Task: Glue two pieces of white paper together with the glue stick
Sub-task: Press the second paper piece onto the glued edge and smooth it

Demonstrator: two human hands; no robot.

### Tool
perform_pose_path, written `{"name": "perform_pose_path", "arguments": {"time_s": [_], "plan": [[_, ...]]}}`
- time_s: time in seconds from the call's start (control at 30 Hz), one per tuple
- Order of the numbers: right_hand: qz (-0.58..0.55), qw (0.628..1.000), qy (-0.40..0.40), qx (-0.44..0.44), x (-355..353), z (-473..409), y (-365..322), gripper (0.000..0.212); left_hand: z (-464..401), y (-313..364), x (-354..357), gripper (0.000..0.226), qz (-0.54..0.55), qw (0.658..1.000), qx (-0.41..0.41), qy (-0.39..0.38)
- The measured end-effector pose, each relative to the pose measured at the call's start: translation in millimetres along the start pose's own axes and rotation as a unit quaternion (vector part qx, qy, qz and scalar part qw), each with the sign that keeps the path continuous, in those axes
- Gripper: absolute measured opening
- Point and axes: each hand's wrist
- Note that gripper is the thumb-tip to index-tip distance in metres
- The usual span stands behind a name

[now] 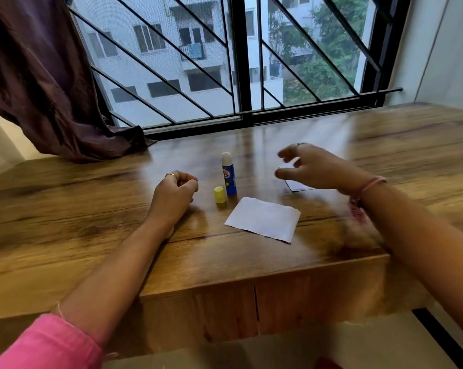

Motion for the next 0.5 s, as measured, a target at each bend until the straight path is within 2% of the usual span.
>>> {"name": "perform_pose_path", "arguments": {"time_s": [0.13,0.33,0.5], "plan": [[-0.022,0.997,0.034,0.067,-11,10,41,0.048,0,0,-1,0.011,0.020,1.000,-0.008,0.014],[-0.060,0.985,0.036,0.158,-15,5,63,0.041,1,3,-1,0.012,0.029,0.999,-0.004,0.036],[0.036,0.985,0.081,0.149,-12,6,49,0.049,3,7,-1,0.014,0.022,0.999,0.011,0.033]]}}
Point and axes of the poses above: each hand's wrist, its own z-axis away from the middle knuckle, its own x-axis out of the palm, y = z × x, and after that the axes turned 15 degrees about x, right-handed
